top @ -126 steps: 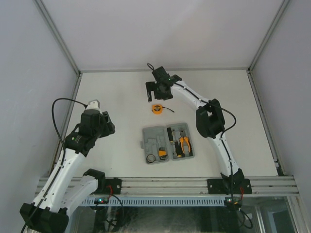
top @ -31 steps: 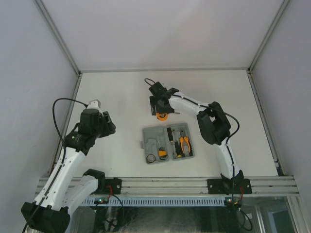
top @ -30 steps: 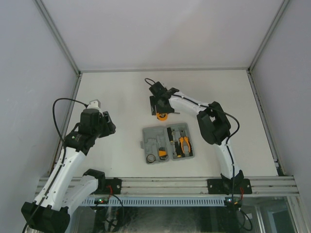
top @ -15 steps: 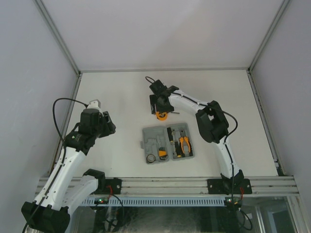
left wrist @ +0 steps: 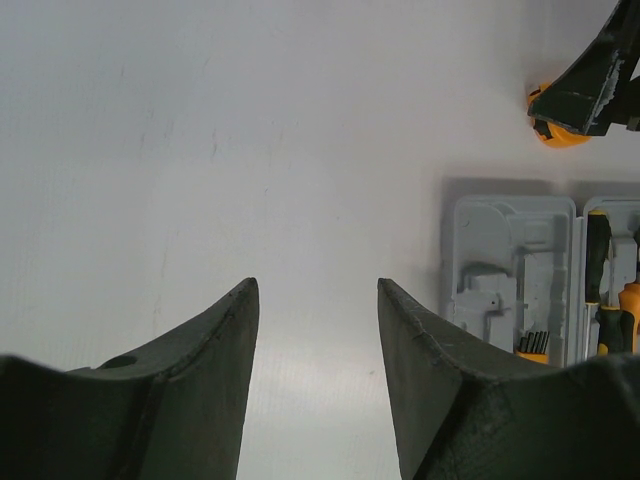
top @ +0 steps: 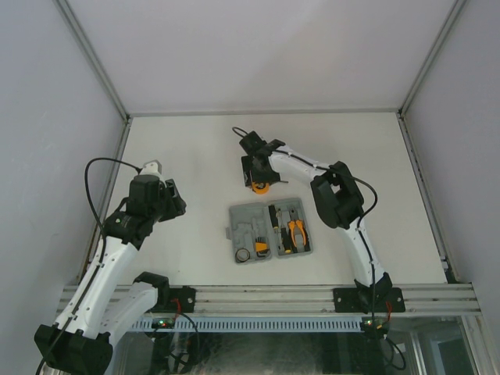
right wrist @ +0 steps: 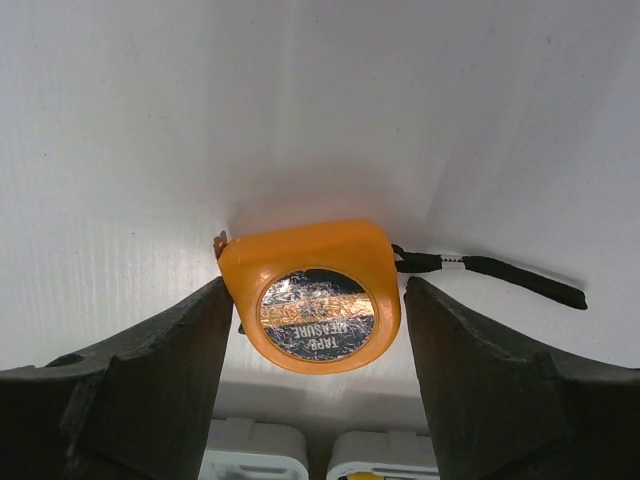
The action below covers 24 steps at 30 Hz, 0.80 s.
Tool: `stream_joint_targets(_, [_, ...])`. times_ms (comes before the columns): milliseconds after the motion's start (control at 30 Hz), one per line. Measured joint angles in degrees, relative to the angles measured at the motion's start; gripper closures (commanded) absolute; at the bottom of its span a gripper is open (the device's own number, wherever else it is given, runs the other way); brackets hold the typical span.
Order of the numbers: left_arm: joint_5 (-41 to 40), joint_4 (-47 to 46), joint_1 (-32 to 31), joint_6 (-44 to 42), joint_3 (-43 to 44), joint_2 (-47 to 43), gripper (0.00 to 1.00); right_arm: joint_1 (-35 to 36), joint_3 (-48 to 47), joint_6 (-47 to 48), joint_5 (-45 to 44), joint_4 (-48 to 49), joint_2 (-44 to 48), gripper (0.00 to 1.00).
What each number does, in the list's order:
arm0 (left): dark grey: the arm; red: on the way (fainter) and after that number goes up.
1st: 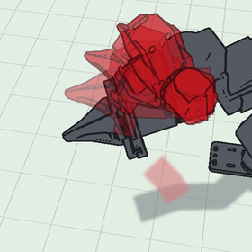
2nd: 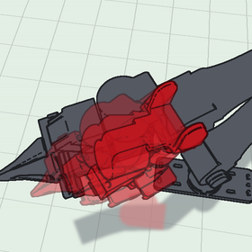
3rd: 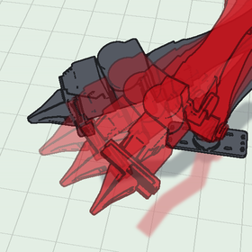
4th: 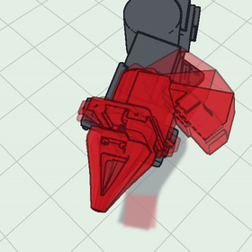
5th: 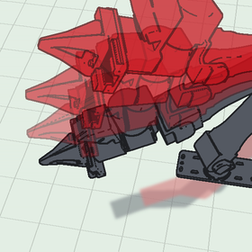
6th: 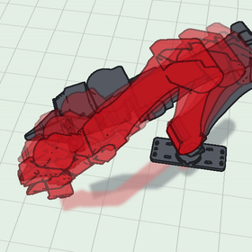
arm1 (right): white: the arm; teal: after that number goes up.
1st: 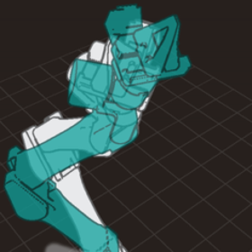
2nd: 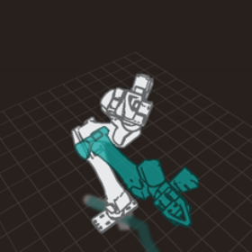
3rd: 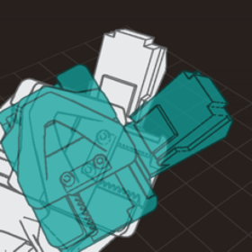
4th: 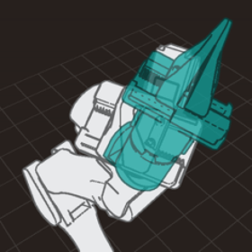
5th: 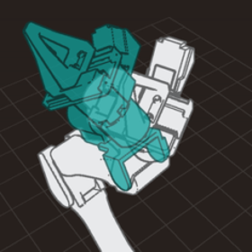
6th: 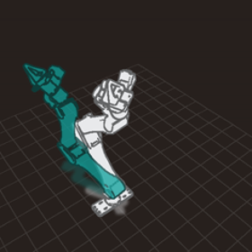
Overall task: Sort the tools into containers
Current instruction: Pick up the engineering item from the center of the board.
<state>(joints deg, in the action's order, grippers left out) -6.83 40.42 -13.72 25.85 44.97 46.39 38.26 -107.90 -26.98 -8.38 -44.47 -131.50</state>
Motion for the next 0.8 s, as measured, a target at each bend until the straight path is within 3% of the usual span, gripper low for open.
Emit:
stream_joint_targets(200, [0.0, 0.0, 0.0, 0.0, 0.0, 0.0, 0.44, 0.22, -0.52, 1.03, 0.42, -0.42, -0.79, 0.4])
stream_joint_targets(500, [-0.04, 0.0, 0.0, -0.02, 0.0, -1.16, 0.39, -0.02, 0.22, 2.51, 0.68, 0.02, -0.26, 0.64])
stream_joint_targets(800, [1.36, -1.03, 0.0, -0.13, 0.0, -3.91, 0.31, -1.77, 13.84, 6.62, 2.89, 7.32, 16.37, 0.73])
